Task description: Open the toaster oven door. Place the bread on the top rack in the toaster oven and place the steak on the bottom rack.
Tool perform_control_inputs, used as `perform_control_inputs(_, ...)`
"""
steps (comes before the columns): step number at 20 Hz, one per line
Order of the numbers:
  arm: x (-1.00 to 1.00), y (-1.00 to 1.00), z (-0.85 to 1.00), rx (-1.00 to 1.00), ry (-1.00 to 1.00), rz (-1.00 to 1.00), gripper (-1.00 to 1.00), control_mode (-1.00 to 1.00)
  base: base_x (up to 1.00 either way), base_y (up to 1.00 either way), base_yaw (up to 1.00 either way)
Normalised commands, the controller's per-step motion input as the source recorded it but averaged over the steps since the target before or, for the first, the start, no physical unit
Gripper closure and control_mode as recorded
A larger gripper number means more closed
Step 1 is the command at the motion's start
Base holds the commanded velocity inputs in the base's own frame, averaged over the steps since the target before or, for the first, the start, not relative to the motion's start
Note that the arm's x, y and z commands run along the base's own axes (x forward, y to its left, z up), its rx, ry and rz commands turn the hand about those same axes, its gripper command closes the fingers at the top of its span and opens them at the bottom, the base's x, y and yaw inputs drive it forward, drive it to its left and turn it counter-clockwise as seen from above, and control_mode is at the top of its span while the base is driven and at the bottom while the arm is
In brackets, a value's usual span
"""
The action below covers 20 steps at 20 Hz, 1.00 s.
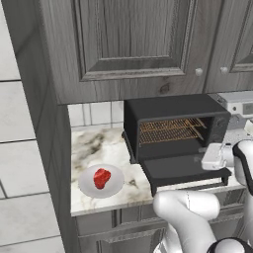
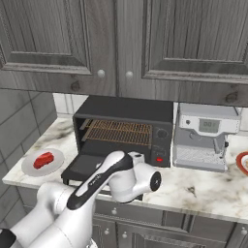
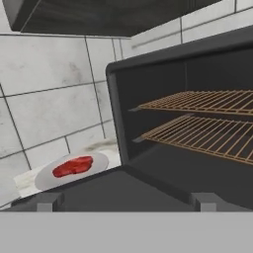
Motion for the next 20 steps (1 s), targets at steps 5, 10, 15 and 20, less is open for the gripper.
perform_control_inputs(5, 0.00, -0.01, 0.13, 0.00, -0.05, -0.03, -1.00, -1.00, 0.00, 0.00, 0.00)
perform_control_inputs(10, 0.05, 0.00, 0.05, 0.00, -0.05, -0.06, -1.00, -1.00, 0.00, 0.00, 0.00)
perform_control_inputs(15, 0.12, 0.03, 0.00, 0.00, 0.00, -0.03, -1.00, -1.00, 0.00, 0.00, 0.00)
perform_control_inputs(20, 0.23, 0.01, 0.01, 0.00, 0.00, 0.00, -1.00, -1.00, 0.00, 0.00, 0.00)
